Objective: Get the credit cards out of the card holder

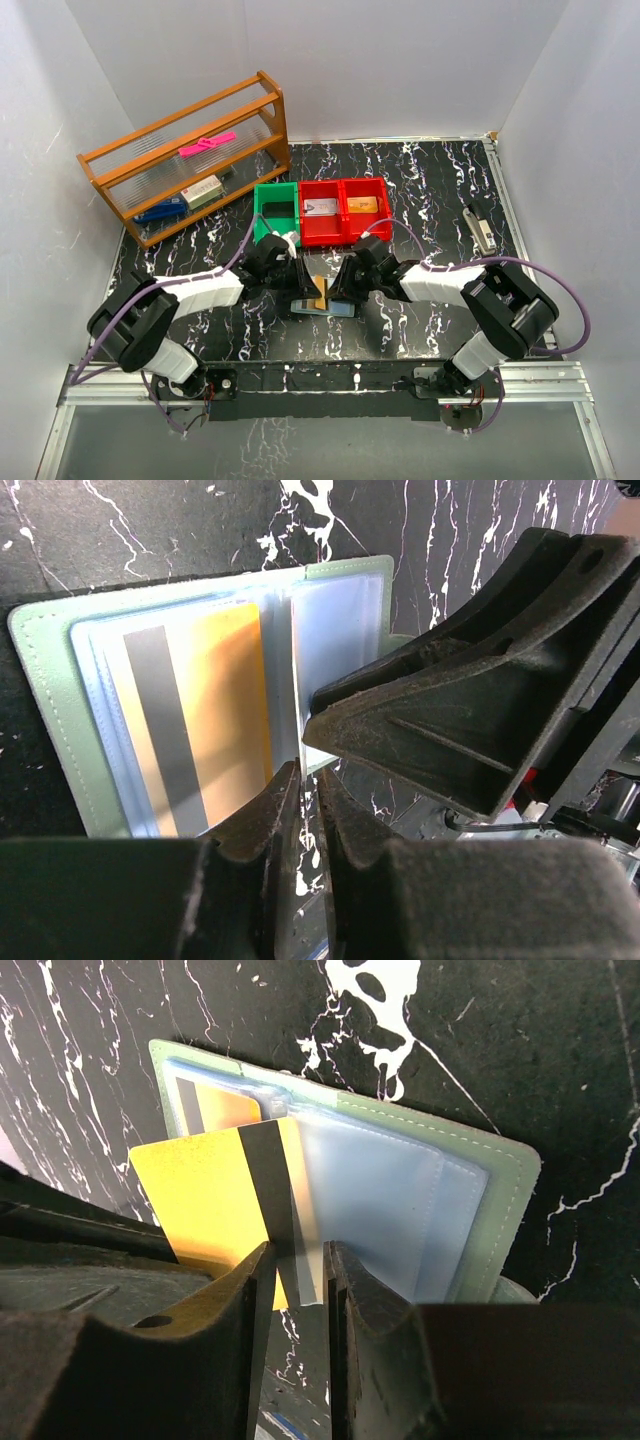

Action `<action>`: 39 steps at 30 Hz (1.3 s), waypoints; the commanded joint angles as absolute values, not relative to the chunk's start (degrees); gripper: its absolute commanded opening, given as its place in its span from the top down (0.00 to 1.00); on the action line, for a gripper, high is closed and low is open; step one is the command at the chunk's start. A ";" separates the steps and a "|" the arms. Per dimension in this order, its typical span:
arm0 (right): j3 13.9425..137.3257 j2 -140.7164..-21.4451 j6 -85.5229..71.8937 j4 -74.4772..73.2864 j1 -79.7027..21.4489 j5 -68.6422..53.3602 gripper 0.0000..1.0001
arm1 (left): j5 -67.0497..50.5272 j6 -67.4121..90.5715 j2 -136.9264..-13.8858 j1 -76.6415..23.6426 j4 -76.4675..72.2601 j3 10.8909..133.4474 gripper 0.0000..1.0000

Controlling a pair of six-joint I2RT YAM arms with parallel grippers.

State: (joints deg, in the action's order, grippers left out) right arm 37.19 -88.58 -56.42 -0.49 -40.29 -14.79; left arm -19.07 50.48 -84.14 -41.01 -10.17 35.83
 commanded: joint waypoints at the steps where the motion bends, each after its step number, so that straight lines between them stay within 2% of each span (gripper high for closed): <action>1: 34.91 -89.20 -57.30 0.01 -40.34 -13.13 0.76 | -23.36 51.81 -86.23 -41.04 -13.31 36.81 0.87; 4: 34.93 -89.13 -57.46 -0.09 -40.25 -13.01 0.76 | -23.75 52.07 -87.12 -41.02 -13.67 37.05 0.87; 8: 35.37 -88.31 -57.20 -0.74 -40.19 -12.75 0.76 | -20.57 51.13 -84.66 -41.03 -10.00 37.55 0.99; 11: 36.00 -85.10 -55.90 -1.06 -40.06 -11.91 0.72 | -17.52 49.95 -81.43 -41.04 -5.36 37.63 1.00; 21: 35.23 -65.09 -49.25 0.84 -39.20 0.76 0.40 | -9.43 47.99 -64.55 -41.04 2.15 35.72 1.00; 24: 35.65 -60.18 -45.61 -2.18 -35.56 2.84 0.34 | -6.56 47.05 -59.62 -40.95 2.85 35.27 1.00; 27: 35.98 -57.56 -44.77 -3.97 -25.90 -4.90 0.31 | -4.97 45.85 -55.03 -40.88 3.17 35.14 1.00; 31: 34.48 -59.45 -45.59 3.27 -15.17 -28.87 0.31 | -6.20 44.57 -52.10 -40.81 0.83 34.95 1.00; 35: 32.49 -60.94 -49.93 13.87 -15.14 -39.66 0.32 | -11.42 44.93 -53.19 -40.70 -2.00 36.78 1.00; 39: 30.78 -60.67 -52.47 20.00 -16.54 -44.28 0.34 | -19.93 46.76 -57.39 -40.78 -8.07 38.66 1.00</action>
